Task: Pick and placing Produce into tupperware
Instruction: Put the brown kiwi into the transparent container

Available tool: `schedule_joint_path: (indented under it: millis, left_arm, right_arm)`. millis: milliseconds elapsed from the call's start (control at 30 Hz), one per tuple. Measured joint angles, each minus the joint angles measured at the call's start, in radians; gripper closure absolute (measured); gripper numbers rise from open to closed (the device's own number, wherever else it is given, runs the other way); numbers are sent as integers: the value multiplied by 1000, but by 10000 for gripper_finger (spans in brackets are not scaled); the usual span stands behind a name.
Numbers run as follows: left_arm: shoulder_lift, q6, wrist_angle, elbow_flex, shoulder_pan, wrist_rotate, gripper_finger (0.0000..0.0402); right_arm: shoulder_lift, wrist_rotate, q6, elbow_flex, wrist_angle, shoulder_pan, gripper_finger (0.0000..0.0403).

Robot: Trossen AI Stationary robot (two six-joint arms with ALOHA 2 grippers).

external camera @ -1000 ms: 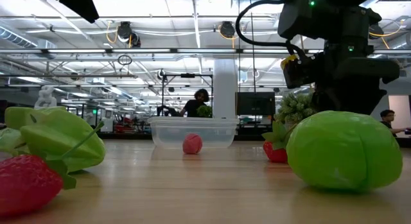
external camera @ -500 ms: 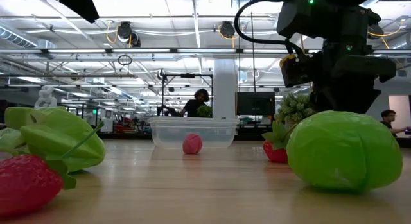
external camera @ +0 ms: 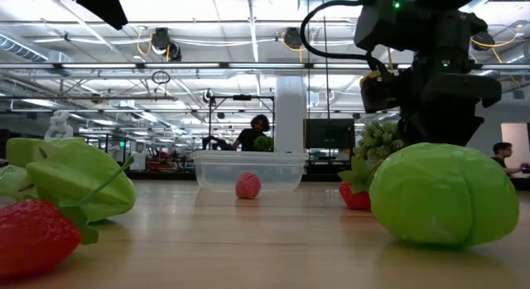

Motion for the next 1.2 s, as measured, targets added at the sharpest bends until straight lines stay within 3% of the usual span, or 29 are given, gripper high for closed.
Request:
schedule_joint_path:
  millis: [500, 967, 1200]
  left_arm:
    - [0, 0, 0, 0, 0, 0, 144]
    - [0, 0, 0, 0, 0, 0, 144]
    - [0, 0, 1, 0, 0, 0, 144]
  right_arm:
    - [-5, -2, -70, 85, -22, -34, 166]
    - [-5, 1, -333, 313, -25, -163, 162]
    - [2, 1, -466, 374, 113, -214, 162]
